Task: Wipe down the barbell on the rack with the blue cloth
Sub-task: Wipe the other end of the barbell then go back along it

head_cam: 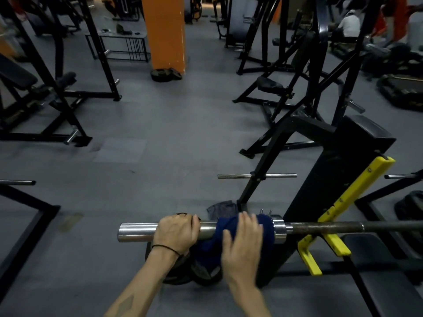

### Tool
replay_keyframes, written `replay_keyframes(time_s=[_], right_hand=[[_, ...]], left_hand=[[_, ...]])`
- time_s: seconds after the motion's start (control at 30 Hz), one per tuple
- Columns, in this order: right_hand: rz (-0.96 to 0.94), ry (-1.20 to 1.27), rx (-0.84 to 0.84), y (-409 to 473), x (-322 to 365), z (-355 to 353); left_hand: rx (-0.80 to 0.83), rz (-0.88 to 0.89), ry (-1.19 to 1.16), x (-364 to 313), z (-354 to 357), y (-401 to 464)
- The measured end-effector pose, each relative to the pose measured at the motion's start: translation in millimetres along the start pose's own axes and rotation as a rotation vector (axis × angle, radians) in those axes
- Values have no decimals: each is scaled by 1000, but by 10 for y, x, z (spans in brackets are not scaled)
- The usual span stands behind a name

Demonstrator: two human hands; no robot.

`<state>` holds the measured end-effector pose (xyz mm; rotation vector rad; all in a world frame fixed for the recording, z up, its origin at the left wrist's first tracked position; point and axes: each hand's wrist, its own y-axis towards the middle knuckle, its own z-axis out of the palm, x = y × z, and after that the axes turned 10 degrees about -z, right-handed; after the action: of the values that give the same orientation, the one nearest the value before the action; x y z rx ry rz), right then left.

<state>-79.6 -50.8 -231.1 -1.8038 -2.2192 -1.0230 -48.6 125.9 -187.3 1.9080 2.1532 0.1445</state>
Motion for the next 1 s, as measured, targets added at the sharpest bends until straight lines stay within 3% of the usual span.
replay_keyframes(time_s=[0.1,0.17,0.27,0.33,0.43,0.53,0.6,0.67,0.7,0.77,0.87,0.9,1.0], right_hand=[[-299,38,160,-185,316,205],[-417,-64,194,-79,-7,42],[-159,-106,76,8,-380,-208],[-18,-51,42,-38,-111,-76],[-255,9,184,-236,255,124],[-425,-154,208,-118,-260,-139],[-221,-164,119,-45,-425,-274],[-16,-80,77,-35,-139,-117],[-17,-44,82,-64,95,12],[-249,-20,209,-208,365,183],[-512,-177,268,-89,-102,-22],[-475,-193,223,-52,-296,-103],[-100,-113,101,-73,-254,-157]], left_hand=[[80,23,45,30,12,43],[118,22,67,33,-9,61],[162,-23,76,20,-10,84],[172,3,109,39,12,82],[258,67,131,48,-11,115],[289,150,239,27,-143,124],[262,251,302,44,-89,150],[354,227,309,32,-92,214],[394,196,307,15,-107,245],[447,161,293,0,-126,280],[507,124,283,-14,-168,324],[512,115,281,-20,-184,327],[547,89,240,-29,-196,355]])
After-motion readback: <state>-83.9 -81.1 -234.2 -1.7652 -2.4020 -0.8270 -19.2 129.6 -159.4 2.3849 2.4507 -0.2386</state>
